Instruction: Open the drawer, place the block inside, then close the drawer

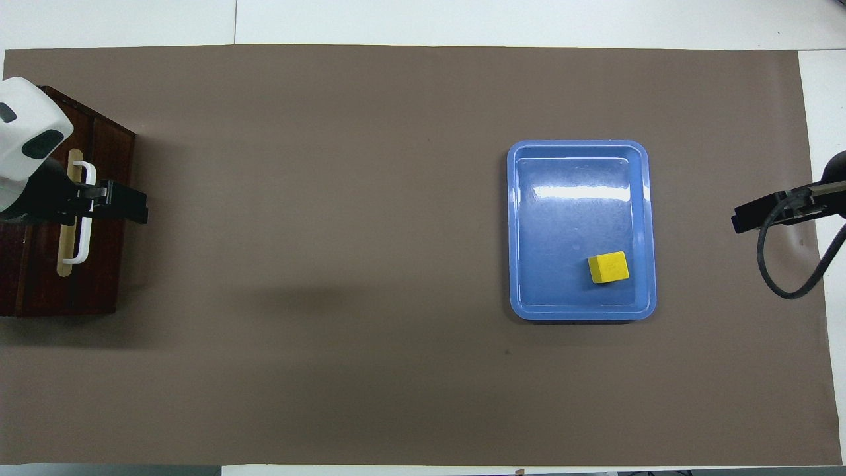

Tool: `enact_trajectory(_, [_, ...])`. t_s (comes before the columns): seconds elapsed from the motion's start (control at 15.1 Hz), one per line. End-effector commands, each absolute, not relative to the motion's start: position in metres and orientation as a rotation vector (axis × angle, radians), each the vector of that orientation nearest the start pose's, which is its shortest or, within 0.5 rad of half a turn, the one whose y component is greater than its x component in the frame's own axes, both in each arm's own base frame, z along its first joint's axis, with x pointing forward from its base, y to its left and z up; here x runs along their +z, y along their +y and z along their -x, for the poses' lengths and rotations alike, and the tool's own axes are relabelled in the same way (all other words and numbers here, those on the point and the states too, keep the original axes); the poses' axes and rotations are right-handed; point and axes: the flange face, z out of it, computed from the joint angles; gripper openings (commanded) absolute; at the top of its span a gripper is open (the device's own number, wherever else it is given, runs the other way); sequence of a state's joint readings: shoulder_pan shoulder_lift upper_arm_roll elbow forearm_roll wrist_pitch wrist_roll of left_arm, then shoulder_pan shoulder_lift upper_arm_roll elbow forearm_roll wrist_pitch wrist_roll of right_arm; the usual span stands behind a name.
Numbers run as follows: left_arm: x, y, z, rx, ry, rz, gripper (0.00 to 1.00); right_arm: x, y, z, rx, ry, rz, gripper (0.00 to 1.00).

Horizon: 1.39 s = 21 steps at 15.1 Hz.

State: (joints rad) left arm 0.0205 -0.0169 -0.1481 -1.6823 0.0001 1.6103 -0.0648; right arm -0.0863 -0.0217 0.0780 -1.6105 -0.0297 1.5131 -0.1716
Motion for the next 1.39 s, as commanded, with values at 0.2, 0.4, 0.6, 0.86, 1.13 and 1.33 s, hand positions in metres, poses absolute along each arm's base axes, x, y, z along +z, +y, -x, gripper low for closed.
enact_trajectory(0.2, [0.589,-0.069,-0.543,0.091,0.095,3.143,1.00,0.617,-0.006,-0.542,0.099,-0.249,3.158,1.00])
enact_trajectory(0.4, [0.589,-0.070,-0.543,0.091,0.098,3.143,1.00,0.618,-0.004,-0.542,0.084,-0.247,3.158,1.00])
enact_trajectory(0.6, [0.589,-0.070,-0.543,0.091,0.100,3.142,1.00,0.614,-0.006,-0.541,0.106,-0.205,3.149,1.00])
enact_trajectory(0.86, [0.588,-0.069,-0.543,0.093,0.098,3.142,1.00,0.600,-0.005,-0.529,0.213,0.357,3.040,1.00])
enact_trajectory(1.13, [0.589,-0.070,-0.543,0.091,0.100,3.142,1.00,0.561,-0.025,-0.522,0.374,0.895,2.817,1.00])
enact_trajectory(1.33, [0.589,-0.070,-0.543,0.091,0.100,3.142,1.00,0.521,-0.038,-0.526,0.516,1.240,2.587,1.00])
